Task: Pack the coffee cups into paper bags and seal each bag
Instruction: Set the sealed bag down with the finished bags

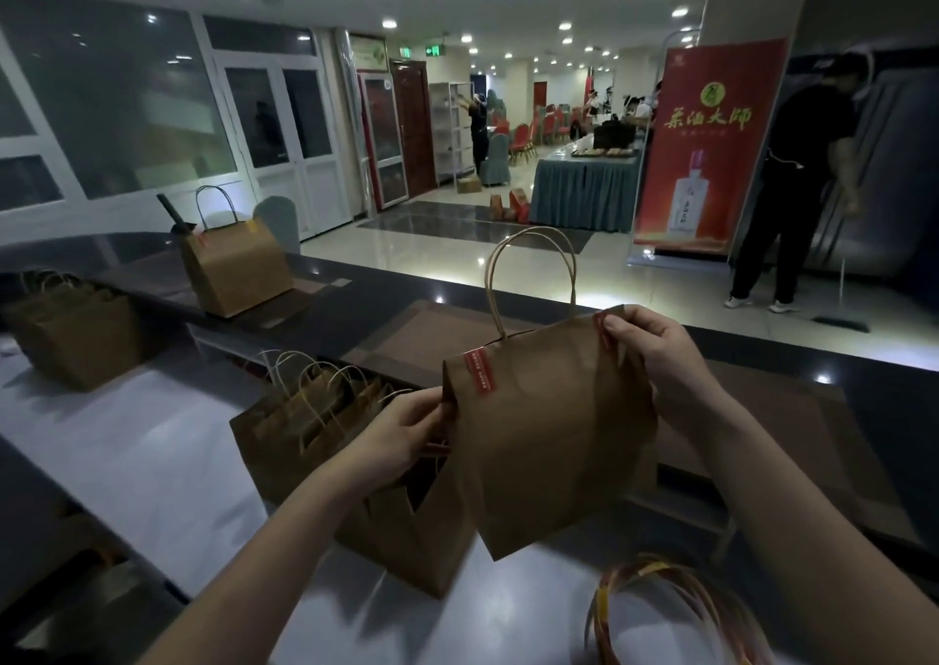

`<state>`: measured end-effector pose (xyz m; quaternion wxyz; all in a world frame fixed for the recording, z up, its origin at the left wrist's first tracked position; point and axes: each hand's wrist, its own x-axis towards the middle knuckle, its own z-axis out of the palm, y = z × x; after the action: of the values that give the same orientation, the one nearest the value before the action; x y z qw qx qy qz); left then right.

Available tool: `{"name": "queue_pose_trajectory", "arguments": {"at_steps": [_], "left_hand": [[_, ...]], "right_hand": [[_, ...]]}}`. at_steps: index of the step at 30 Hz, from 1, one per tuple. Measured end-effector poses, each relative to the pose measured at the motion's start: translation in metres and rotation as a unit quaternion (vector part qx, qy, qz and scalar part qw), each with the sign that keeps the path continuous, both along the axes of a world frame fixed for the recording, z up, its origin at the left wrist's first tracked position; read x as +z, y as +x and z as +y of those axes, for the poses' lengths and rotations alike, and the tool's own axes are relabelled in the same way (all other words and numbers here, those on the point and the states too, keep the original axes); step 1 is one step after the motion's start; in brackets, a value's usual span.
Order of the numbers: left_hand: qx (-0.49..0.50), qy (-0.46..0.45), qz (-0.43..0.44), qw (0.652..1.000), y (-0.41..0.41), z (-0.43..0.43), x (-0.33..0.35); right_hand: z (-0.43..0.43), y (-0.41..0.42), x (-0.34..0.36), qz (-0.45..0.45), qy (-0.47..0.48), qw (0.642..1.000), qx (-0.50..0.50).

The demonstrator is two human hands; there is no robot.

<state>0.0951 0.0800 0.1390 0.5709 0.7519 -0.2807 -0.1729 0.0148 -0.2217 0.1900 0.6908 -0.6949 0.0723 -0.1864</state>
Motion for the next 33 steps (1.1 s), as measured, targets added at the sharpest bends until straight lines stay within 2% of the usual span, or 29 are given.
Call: {"name": "queue_pose_trajectory", "arguments": {"at_steps": [5,9,14,19,26,33], "left_hand": [[0.059,-0.006,-0.021,0.998,0.04,0.007,0.016],[0.068,-0.024,-0.03,0.997,0.084,0.012,0.031],[0.071,-0.01,-0.053,0.996,0.146,0.021,0.05],[0.098,-0.021,-0.062,0.993,0.206,0.031,0.068],[0.14,0.038,-0.188,0.971,0.291,0.047,0.082],[0.163,0.072,-0.212,0.961,0.364,0.051,0.07]], "right_hand": [[0.015,0.049,0.011,-0.008,-0.063,0.998,-0.029],[0.024,0.097,0.026,-0.035,-0.125,0.989,-0.07],[0.037,0.161,0.045,-0.075,-0.298,0.937,-0.166],[0.063,0.219,0.055,-0.064,-0.415,0.888,-0.189],[0.126,0.286,0.05,0.002,-0.422,0.894,-0.152],[0.167,0.345,0.029,0.074,-0.304,0.939,-0.143]]}}
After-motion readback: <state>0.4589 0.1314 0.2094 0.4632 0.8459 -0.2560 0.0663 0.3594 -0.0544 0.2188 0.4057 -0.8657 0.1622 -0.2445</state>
